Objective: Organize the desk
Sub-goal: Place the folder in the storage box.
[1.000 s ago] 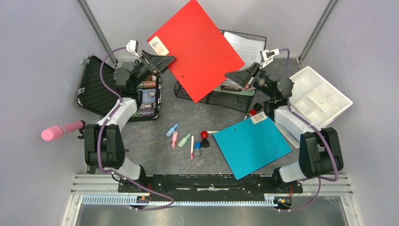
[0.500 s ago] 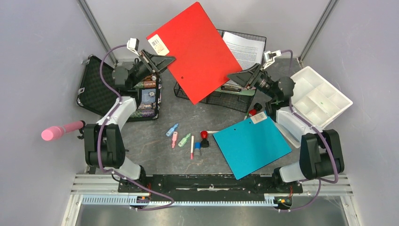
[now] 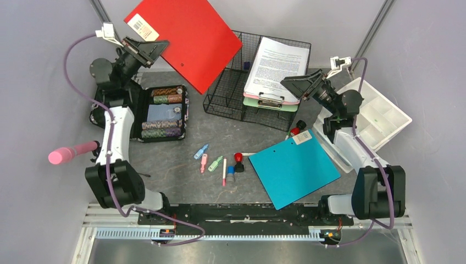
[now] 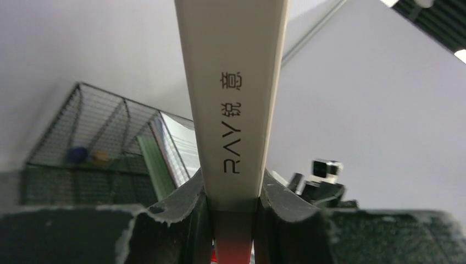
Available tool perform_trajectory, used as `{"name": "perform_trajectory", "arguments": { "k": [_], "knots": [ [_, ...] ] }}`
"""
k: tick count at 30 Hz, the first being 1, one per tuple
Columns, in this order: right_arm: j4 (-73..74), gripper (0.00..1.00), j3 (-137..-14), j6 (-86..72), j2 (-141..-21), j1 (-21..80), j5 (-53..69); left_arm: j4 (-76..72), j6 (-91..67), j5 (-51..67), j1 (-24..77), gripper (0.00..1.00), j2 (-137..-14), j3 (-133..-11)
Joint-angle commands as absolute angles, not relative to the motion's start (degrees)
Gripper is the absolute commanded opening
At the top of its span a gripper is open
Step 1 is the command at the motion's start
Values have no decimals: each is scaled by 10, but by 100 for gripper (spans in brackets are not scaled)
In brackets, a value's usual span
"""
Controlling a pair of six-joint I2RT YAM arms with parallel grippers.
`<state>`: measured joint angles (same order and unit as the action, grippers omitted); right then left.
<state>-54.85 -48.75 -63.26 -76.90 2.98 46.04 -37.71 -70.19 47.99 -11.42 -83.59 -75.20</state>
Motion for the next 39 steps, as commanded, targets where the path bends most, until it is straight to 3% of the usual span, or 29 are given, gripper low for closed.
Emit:
{"name": "perform_trajectory", "arguments": {
  "k": [1,14,21,39],
  "knots": [
    [-555,82,-492,-611,-745,22,465,-236,-458,395,-109,2,-784,-827],
    [-497,85,-486,-545,-719,9,445,-198,-198,286,-8,2,-853,-894],
    [-477,87,-477,-517,-711,4,436,-235,-145,233,52,2,-902,-887],
    [-463,90,-461,-492,-716,-17,425,-236,-204,250,32,2,-912,-902]
  ]
}}
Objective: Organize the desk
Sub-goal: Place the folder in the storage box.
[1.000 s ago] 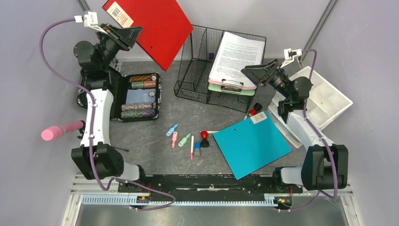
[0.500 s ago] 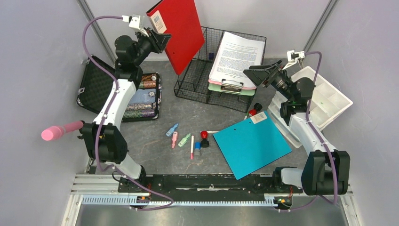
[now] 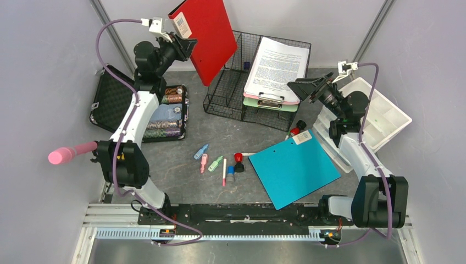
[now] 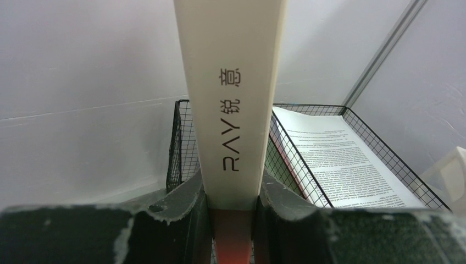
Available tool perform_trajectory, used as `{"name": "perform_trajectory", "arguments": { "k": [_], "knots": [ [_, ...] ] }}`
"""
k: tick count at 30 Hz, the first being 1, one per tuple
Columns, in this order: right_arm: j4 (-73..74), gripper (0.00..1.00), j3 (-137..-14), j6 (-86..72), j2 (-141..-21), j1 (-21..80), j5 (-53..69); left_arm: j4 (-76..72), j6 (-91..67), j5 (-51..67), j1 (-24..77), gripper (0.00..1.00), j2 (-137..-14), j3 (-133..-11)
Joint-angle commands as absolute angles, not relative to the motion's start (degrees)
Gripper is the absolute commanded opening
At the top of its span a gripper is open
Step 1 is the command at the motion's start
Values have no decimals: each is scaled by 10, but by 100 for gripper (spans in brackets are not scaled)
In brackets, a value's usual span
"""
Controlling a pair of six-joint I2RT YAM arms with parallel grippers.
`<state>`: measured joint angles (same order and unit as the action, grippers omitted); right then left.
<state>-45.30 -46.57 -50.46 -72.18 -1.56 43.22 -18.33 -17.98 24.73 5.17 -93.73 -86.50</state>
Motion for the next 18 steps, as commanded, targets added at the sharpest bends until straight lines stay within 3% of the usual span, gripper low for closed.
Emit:
{"name": "perform_trajectory", "arguments": {
  "k": [1,18],
  "knots": [
    [-464,90,-461,-493,-718,-17,425,-237,-212,252,28,2,-907,-899],
    [-468,91,-461,-494,-740,-17,421,-301,-196,283,28,2,-954,-884]
  ]
}}
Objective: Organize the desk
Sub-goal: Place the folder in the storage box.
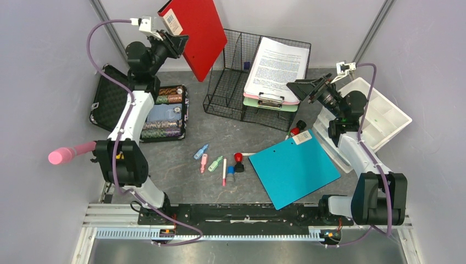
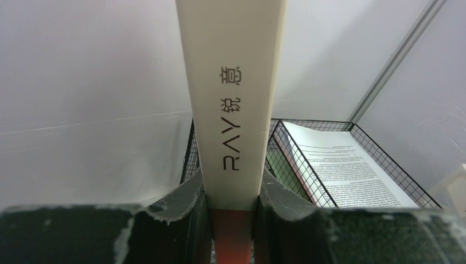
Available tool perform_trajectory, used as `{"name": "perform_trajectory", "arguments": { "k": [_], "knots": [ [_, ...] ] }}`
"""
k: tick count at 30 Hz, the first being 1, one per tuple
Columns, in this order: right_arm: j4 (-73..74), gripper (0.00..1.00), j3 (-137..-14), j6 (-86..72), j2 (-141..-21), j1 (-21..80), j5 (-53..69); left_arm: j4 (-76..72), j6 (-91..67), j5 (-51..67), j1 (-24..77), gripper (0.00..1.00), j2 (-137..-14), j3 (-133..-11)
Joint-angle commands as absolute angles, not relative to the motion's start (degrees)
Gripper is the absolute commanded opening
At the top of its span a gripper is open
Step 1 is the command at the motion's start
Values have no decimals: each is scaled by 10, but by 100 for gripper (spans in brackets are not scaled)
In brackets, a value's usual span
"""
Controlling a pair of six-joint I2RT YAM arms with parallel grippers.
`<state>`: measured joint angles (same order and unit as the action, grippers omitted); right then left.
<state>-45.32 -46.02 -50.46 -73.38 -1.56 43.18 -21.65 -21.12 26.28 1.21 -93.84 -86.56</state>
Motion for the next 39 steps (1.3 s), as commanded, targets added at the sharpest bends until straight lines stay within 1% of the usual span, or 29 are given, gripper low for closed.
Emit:
{"name": "perform_trajectory", "arguments": {
  "k": [1,4,11,18,24,30,37,39],
  "knots": [
    [-467,91,-460,-492,-742,-17,420,-308,-185,288,34,2,-961,-883],
    [-461,91,-459,-483,-746,-17,418,-338,-142,289,54,2,-979,-874],
    [-449,92,-455,-461,-749,-17,409,-469,-112,283,66,2,-1023,-827],
    [-444,92,-454,-452,-759,-17,405,-546,-69,297,73,2,-1059,-796],
    [-439,92,-451,-442,-761,-17,400,-576,-72,318,80,2,-1092,-804],
    [-439,93,-447,-440,-764,-17,399,-598,-64,336,89,2,-1114,-783],
    [-440,94,-445,-438,-760,-17,399,-612,-38,315,90,2,-1132,-751],
    [-440,94,-444,-430,-750,-17,401,-626,-44,311,89,6,-1135,-733]
  ]
}}
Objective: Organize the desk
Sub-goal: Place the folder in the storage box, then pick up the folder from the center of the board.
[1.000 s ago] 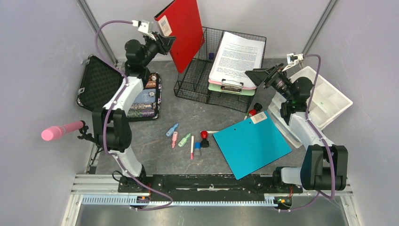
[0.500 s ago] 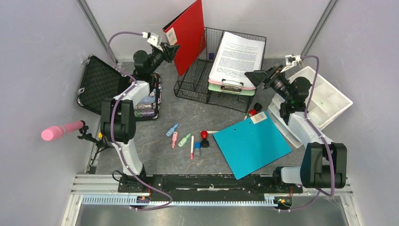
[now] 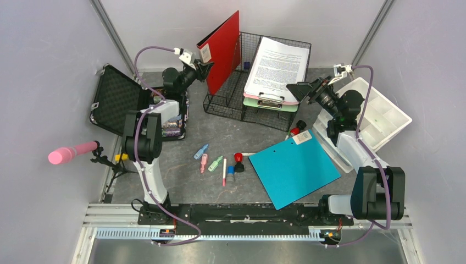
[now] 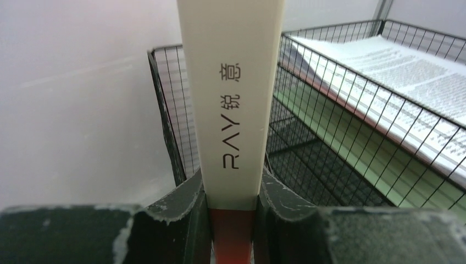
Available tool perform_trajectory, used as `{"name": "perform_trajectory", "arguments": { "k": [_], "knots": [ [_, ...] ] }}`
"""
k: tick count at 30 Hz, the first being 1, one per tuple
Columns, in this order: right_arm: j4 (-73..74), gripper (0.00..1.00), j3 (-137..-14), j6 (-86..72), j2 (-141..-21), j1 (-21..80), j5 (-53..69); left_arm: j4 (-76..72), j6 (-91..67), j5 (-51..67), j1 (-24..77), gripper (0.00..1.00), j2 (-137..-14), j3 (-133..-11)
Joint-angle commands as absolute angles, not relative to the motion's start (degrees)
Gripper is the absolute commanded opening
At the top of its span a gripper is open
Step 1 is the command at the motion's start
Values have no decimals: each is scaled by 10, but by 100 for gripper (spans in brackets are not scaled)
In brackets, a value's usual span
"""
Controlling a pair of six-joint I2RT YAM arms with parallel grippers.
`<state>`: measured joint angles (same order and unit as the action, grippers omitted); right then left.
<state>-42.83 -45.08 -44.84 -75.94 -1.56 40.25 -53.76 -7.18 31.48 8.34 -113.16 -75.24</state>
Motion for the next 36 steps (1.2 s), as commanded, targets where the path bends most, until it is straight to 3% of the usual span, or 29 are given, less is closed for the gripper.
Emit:
{"name": "perform_trajectory", "arguments": {
  "k": [1,5,8,10,18,28,36],
  "knots": [
    [-440,94,-444,-425,-745,-17,403,-632,-49,312,89,9,-1136,-724],
    [-437,94,-466,-411,-731,-17,427,-621,-69,320,89,27,-1127,-704],
    [-424,94,-496,-394,-726,-17,454,-583,-77,311,89,52,-1103,-703],
    [-401,94,-513,-362,-720,-17,472,-550,-73,295,88,62,-1078,-702],
    [-134,93,-560,-90,-655,-17,548,-307,-33,263,81,100,-930,-721],
    [331,94,-548,422,-548,-3,494,136,39,357,121,100,-715,-694],
    [386,92,-384,586,-491,47,403,213,69,462,240,100,-714,-609]
  ]
}}
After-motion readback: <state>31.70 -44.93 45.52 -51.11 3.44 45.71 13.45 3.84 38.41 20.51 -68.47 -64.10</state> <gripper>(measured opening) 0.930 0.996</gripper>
